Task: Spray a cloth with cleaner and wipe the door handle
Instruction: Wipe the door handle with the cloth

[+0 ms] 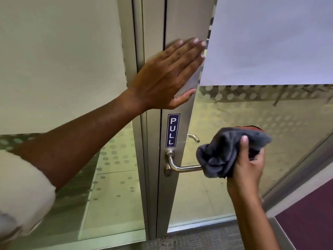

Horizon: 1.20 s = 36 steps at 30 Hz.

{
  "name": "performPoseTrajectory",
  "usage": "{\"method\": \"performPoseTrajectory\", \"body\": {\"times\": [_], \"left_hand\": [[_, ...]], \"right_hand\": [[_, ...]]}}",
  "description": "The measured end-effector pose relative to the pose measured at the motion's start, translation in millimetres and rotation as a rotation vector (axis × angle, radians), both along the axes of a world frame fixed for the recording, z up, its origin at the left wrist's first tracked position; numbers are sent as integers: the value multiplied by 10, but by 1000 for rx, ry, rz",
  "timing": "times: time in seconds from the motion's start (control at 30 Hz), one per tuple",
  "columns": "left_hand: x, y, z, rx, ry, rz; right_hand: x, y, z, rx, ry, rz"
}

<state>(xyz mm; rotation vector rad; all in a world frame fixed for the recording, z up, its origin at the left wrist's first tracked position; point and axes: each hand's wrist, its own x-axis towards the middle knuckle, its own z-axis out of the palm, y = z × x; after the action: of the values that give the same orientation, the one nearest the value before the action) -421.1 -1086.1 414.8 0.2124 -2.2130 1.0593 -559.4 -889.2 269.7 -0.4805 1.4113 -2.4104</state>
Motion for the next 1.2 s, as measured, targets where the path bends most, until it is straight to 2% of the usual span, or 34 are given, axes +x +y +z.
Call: {"method": "performPoseTrajectory", "body": {"times": [0.17, 0.2, 0.27, 0.4, 0.7, 0.93, 1.03, 1.2], "left_hand": [[15, -9, 0, 9, 3, -20], [15, -6, 2, 11, -6, -20], [12, -6, 1, 9, -8, -19], [15, -4, 9, 16, -17, -27], [25, -37, -1, 52, -20, -62], [36, -38, 2, 56, -21, -94], [39, -37, -1, 53, -22, -107], [43, -60, -14, 70, -22, -102]], "right_hand": [[356, -266, -482, 519, 956, 161], [397, -361, -535, 637, 1102, 168], [514, -541, -560, 786, 1236, 164], [759, -725, -633, 987, 1392, 166], [558, -620, -586, 1106, 1591, 367], [354, -342, -539, 1174, 1808, 388], [130, -221, -613, 1240, 1756, 255], [-380, -46, -682, 1362, 1557, 132]]}}
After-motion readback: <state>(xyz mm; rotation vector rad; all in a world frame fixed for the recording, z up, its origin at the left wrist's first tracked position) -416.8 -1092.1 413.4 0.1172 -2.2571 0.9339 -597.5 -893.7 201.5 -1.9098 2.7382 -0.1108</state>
